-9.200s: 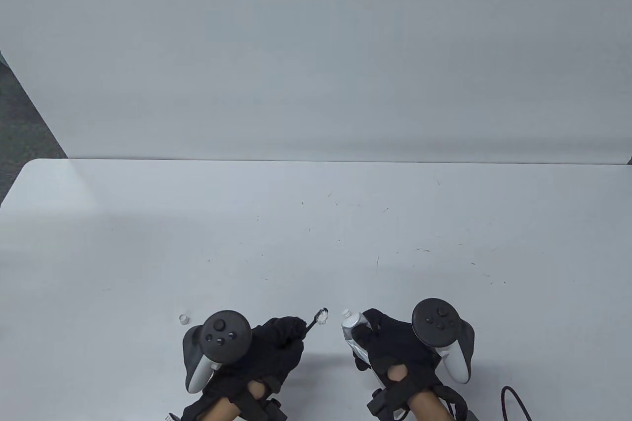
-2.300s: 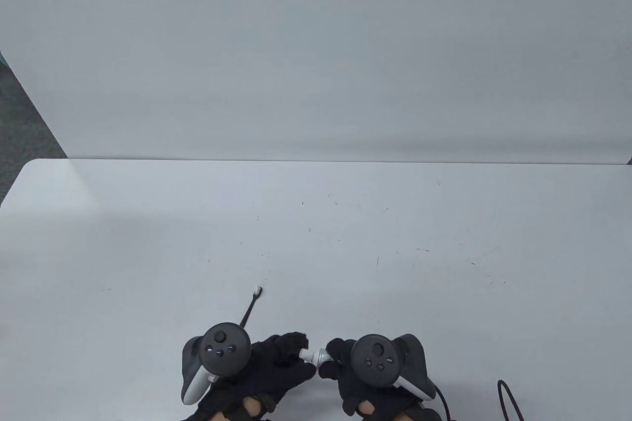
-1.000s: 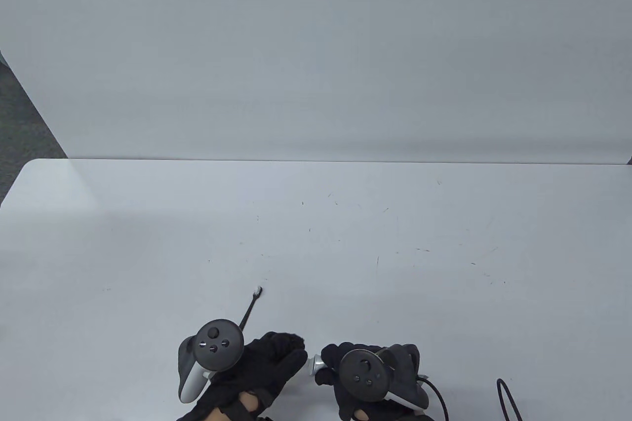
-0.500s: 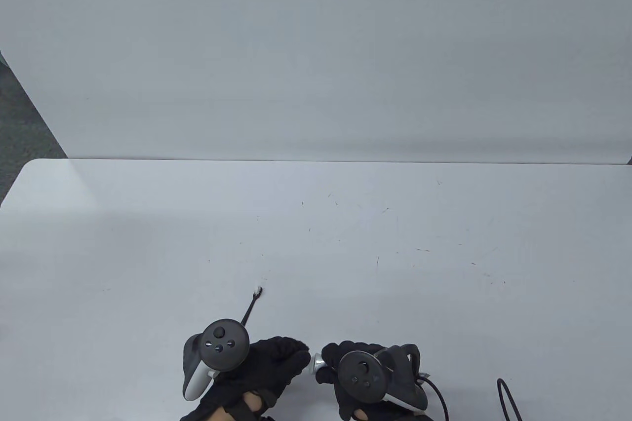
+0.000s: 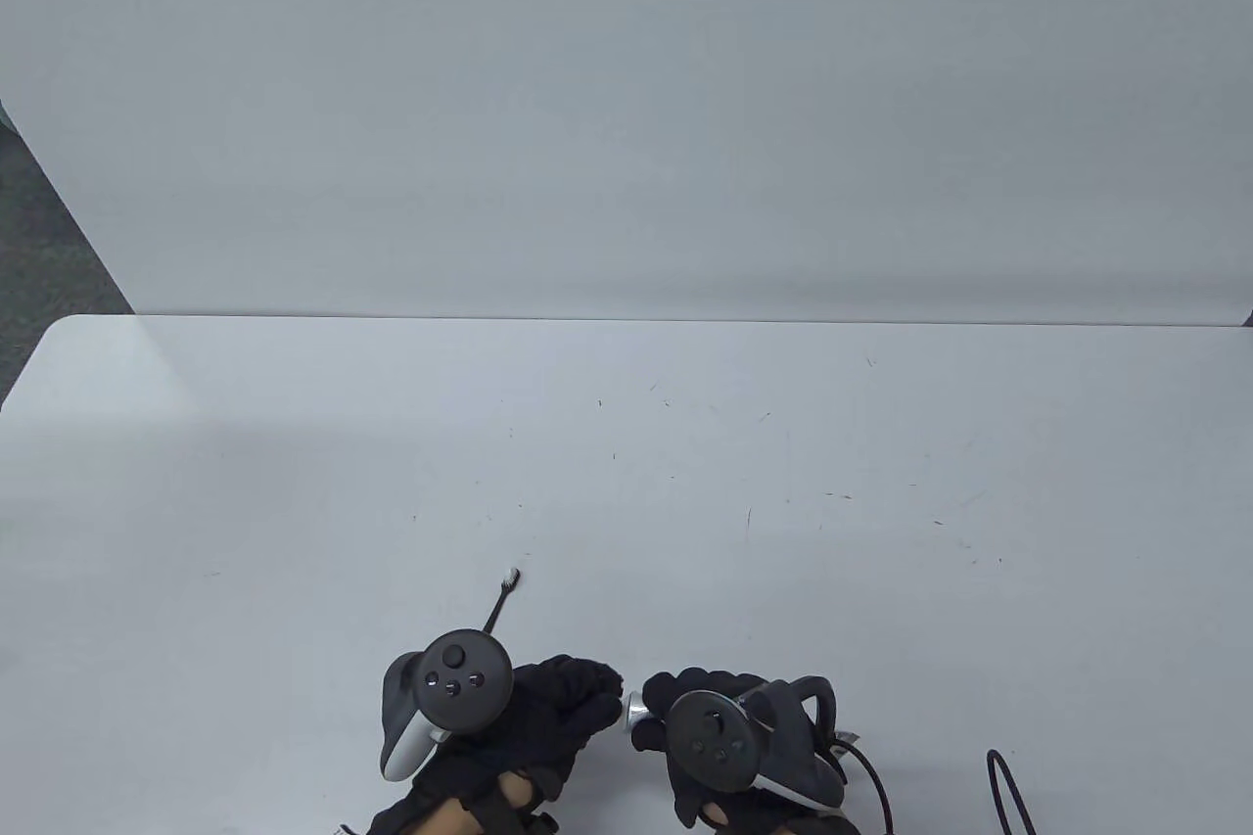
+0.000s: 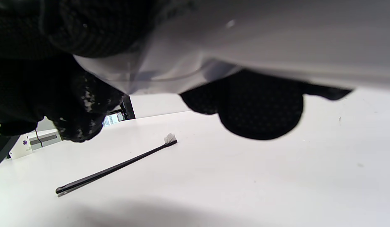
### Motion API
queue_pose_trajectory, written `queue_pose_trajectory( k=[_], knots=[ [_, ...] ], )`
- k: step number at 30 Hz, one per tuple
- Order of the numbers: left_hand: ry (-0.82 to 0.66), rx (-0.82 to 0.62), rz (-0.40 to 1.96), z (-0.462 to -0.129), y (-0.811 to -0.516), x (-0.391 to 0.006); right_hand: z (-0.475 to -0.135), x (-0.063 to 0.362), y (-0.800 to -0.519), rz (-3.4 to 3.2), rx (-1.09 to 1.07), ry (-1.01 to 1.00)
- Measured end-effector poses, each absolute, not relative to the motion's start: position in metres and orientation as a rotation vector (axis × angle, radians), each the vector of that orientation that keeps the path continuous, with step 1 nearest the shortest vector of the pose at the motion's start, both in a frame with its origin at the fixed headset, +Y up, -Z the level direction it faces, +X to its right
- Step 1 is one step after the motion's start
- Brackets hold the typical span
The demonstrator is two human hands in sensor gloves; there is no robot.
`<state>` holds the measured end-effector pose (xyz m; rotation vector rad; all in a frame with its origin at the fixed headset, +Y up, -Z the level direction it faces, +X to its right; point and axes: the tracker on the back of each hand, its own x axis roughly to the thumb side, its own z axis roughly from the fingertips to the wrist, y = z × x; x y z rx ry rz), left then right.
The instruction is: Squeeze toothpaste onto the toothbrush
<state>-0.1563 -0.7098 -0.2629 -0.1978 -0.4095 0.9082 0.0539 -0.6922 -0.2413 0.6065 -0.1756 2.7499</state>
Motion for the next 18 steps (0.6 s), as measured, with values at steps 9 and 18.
queue_pose_trajectory(
  k=[9, 18],
  knots=[
    [-0.222, 0.086, 0.863, -0.27, -0.678, -0.224, -0.268, 0.089, -0.669, 2.416, 0.281, -0.134],
    [-0.088, 0.266, 0.342, -0.278, -0.675, -0.259, -0.353, 0.108, -0.703, 2.209, -0.137, 0.411]
  ],
)
